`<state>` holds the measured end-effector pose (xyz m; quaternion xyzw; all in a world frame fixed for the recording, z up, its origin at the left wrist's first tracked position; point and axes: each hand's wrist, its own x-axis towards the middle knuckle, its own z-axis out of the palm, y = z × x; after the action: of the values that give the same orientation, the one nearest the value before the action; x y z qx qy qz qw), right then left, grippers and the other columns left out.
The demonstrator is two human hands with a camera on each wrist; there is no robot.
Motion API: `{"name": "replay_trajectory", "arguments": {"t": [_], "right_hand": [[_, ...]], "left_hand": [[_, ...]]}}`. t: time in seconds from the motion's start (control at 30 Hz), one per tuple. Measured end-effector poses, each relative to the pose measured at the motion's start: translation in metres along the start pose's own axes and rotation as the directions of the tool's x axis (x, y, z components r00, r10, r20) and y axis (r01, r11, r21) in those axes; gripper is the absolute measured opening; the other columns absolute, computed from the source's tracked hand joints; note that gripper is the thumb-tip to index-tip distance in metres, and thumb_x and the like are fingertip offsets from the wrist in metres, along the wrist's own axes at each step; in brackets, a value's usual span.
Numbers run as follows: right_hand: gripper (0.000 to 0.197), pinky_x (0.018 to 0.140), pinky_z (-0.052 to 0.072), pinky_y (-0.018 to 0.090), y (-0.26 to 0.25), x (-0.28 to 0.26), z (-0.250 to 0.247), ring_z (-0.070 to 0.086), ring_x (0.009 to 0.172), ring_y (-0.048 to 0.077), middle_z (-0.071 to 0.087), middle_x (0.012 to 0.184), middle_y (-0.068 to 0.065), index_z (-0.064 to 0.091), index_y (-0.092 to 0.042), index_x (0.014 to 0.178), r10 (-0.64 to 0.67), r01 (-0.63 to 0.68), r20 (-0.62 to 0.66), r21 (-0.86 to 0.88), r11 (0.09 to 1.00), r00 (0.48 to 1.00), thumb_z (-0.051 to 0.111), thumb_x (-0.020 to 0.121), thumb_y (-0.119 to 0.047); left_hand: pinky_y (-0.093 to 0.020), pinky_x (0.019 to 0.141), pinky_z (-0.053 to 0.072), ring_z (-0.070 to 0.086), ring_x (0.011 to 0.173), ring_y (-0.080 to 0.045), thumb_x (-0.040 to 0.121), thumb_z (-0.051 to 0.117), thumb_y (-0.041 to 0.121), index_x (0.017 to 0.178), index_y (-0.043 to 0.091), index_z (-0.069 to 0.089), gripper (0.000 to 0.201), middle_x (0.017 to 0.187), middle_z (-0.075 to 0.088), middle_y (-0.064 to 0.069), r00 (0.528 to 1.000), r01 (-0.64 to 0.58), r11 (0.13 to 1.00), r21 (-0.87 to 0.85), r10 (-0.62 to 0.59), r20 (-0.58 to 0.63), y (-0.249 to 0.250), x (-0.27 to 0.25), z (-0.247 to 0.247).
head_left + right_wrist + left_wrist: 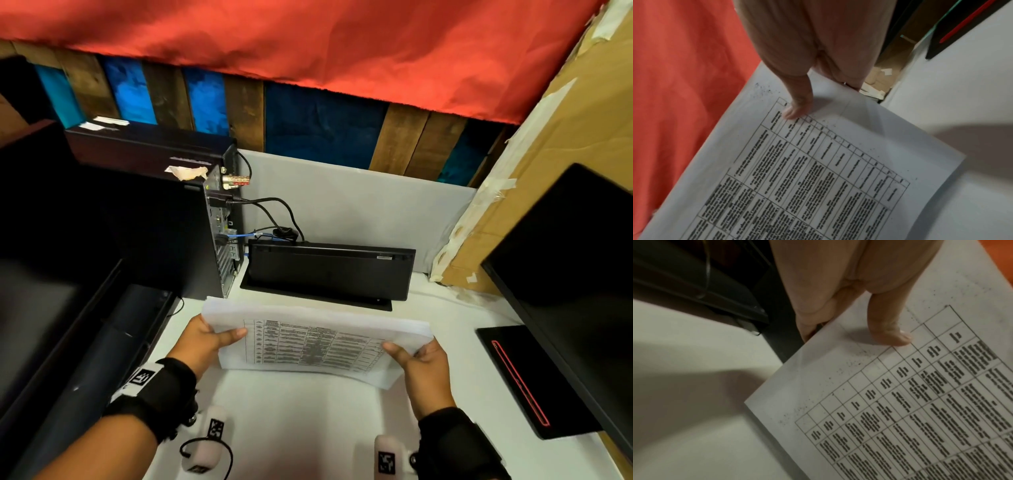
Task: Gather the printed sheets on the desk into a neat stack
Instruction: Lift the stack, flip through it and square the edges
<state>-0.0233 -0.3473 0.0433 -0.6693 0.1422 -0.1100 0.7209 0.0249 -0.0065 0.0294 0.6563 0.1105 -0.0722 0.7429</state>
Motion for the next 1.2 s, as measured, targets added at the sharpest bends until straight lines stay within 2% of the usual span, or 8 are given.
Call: {"name": "replay_trajectory", "arguments": {"t": [0.13, 0.37, 0.5, 0.73, 0.83, 0.97, 1.07, 1.2], "right_hand": [[0.036, 0.083, 0.058, 0.031, -0.003, -0.002, -0.003, 0.072, 0.093, 0.023, 0.075, 0.1, 0.009, 0.066, -0.007, 0.106, 0.004, -0.004, -0.009, -0.036, 0.999, 1.0, 0.076, 0.074, 0.004], [0.041, 0.075, 0.06, 0.026, 0.027, -0.003, -0.007, 0.074, 0.092, 0.028, 0.077, 0.095, 0.011, 0.072, -0.002, 0.1, 0.198, -0.194, 0.039, -0.09, 0.977, 0.979, 0.084, 0.062, 0.004], [0.075, 0.082, 0.059, 0.029, 0.029, -0.002, -0.01, 0.075, 0.091, 0.024, 0.078, 0.095, 0.007, 0.075, -0.006, 0.095, 0.256, -0.243, 0.07, -0.159, 0.957, 0.964, 0.097, 0.03, -0.037], [0.043, 0.065, 0.058, 0.021, -0.046, -0.007, -0.014, 0.074, 0.078, 0.014, 0.078, 0.087, 0.005, 0.07, -0.008, 0.094, 0.062, -0.043, 0.1, -0.182, 0.982, 0.993, 0.084, 0.057, 0.009], [0.033, 0.063, 0.051, 0.017, -0.087, -0.004, -0.016, 0.062, 0.066, 0.006, 0.07, 0.074, 0.0, 0.071, -0.021, 0.081, -0.039, 0.136, 0.194, -0.519, 0.844, 0.98, 0.088, 0.06, -0.002], [0.022, 0.078, 0.055, 0.029, -0.111, -0.01, -0.002, 0.065, 0.084, 0.007, 0.072, 0.09, -0.013, 0.07, -0.036, 0.096, 0.044, 0.372, 0.416, -0.851, 0.37, 0.908, 0.077, 0.075, -0.034], [0.029, 0.081, 0.055, 0.036, -0.104, -0.019, 0.014, 0.068, 0.092, 0.014, 0.074, 0.102, -0.008, 0.058, -0.034, 0.114, 0.026, 0.437, 0.477, -0.823, 0.364, 0.878, 0.061, 0.086, -0.043], [0.004, 0.068, 0.053, 0.032, -0.095, -0.028, 0.019, 0.067, 0.076, 0.017, 0.071, 0.08, -0.005, 0.057, -0.023, 0.094, -0.135, 0.436, 0.422, -0.785, 0.44, 0.896, 0.059, 0.092, -0.021]], "left_hand": [[-0.02, 0.069, 0.059, 0.075, 0.085, -0.017, 0.076, 0.067, -0.013, 0.104, 0.001, 0.069, 0.031, 0.095, 0.078, -0.007, 1.0, -0.001, 1.0, 0.023, 0.001, 0.02, 0.003, -0.005, -0.003], [-0.045, 0.094, 0.051, 0.069, 0.093, -0.028, 0.075, 0.067, -0.017, 0.108, -0.007, 0.066, 0.034, 0.089, 0.076, -0.007, 0.994, 0.105, 0.994, 0.032, -0.103, -0.042, -0.02, -0.008, 0.004], [-0.039, 0.087, 0.053, 0.072, 0.081, -0.018, 0.075, 0.066, -0.017, 0.104, -0.004, 0.067, 0.032, 0.082, 0.078, -0.002, 0.994, 0.107, 0.994, 0.027, -0.107, -0.032, -0.012, -0.009, 0.006], [-0.029, 0.066, 0.06, 0.075, 0.069, -0.011, 0.076, 0.064, -0.018, 0.094, 0.004, 0.069, 0.029, 0.076, 0.078, 0.001, 0.999, 0.025, 0.997, 0.079, -0.023, -0.033, 0.024, -0.015, 0.001], [-0.032, 0.075, 0.06, 0.075, 0.076, -0.012, 0.074, 0.068, -0.016, 0.096, 0.006, 0.07, 0.031, 0.079, 0.078, 0.004, 0.997, -0.071, 0.985, 0.159, 0.072, 0.005, 0.044, -0.017, 0.005], [-0.03, 0.078, 0.058, 0.074, 0.084, -0.011, 0.072, 0.072, -0.013, 0.091, 0.016, 0.072, 0.034, 0.081, 0.078, 0.009, 0.978, -0.201, 0.948, 0.247, 0.181, 0.103, 0.074, -0.017, 0.027], [-0.042, 0.089, 0.054, 0.073, 0.092, -0.02, 0.071, 0.075, -0.011, 0.083, 0.028, 0.074, 0.041, 0.086, 0.078, 0.007, 0.96, -0.259, 0.914, 0.313, 0.207, 0.191, 0.092, -0.013, 0.045], [-0.046, 0.094, 0.053, 0.07, 0.095, -0.021, 0.07, 0.078, -0.007, 0.089, 0.028, 0.07, 0.041, 0.093, 0.076, 0.001, 0.931, -0.347, 0.882, 0.318, 0.285, 0.226, 0.106, -0.007, 0.067]]}}
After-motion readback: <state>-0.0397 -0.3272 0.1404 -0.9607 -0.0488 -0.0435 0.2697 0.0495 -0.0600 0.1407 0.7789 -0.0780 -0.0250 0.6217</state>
